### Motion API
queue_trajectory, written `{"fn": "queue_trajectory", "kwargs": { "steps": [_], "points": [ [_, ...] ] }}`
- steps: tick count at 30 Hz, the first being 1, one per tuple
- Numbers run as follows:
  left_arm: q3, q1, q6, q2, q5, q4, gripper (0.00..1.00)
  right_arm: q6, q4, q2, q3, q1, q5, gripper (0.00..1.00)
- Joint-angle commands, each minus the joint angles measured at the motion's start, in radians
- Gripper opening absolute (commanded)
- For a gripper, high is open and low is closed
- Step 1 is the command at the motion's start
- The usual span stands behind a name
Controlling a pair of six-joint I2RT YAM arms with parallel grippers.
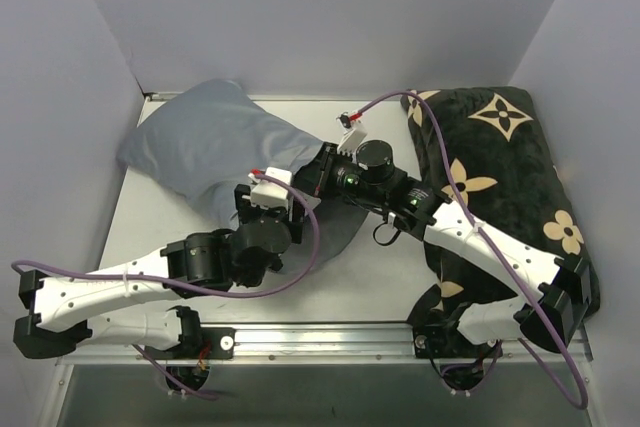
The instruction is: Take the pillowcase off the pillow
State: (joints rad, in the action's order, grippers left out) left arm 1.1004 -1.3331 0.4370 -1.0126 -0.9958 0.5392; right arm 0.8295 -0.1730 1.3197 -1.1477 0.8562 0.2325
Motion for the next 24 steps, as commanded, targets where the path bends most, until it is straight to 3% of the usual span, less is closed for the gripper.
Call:
{"fn": "queue_trajectory", "kwargs": {
  "steps": [1,4,7,11,12,19,20,21,23,24],
  "points": [
    [0.068,-0.005,0.008,-0.067,-0.168,0.062,0.76,0.031,-0.098,-0.056,-0.041,-0.003,0.011,0.0],
    [0.099,-0.005,0.029,-0.099,-0.219,0.1,0.65,0.022,-0.077,-0.079,-0.038,-0.002,-0.002,0.0],
    [0.118,-0.005,0.031,-0.104,-0.234,0.113,0.43,0.004,-0.053,-0.106,-0.03,-0.003,-0.027,0.0],
    [0.157,-0.005,0.019,-0.113,-0.257,0.156,0.05,-0.013,-0.039,-0.139,-0.015,-0.008,-0.059,0.0],
    [0.162,-0.005,0.02,-0.112,-0.259,0.163,0.0,-0.016,-0.027,-0.146,-0.015,-0.009,-0.061,0.0],
    [0.214,-0.005,-0.01,-0.122,-0.251,0.171,0.0,-0.02,-0.022,-0.155,0.029,-0.025,-0.07,0.03],
    [0.223,-0.005,-0.011,-0.127,-0.247,0.169,0.0,-0.026,-0.02,-0.155,0.031,-0.022,-0.071,0.08],
    [0.24,-0.005,-0.009,-0.127,-0.241,0.168,0.0,-0.045,-0.014,-0.161,0.032,-0.019,-0.064,0.22],
    [0.259,-0.003,-0.035,-0.132,-0.231,0.14,0.0,-0.079,0.016,-0.178,0.052,-0.003,-0.077,0.41],
    [0.271,-0.002,-0.047,-0.136,-0.231,0.13,0.0,-0.096,0.02,-0.192,0.071,0.003,-0.109,0.45]
  ]
}}
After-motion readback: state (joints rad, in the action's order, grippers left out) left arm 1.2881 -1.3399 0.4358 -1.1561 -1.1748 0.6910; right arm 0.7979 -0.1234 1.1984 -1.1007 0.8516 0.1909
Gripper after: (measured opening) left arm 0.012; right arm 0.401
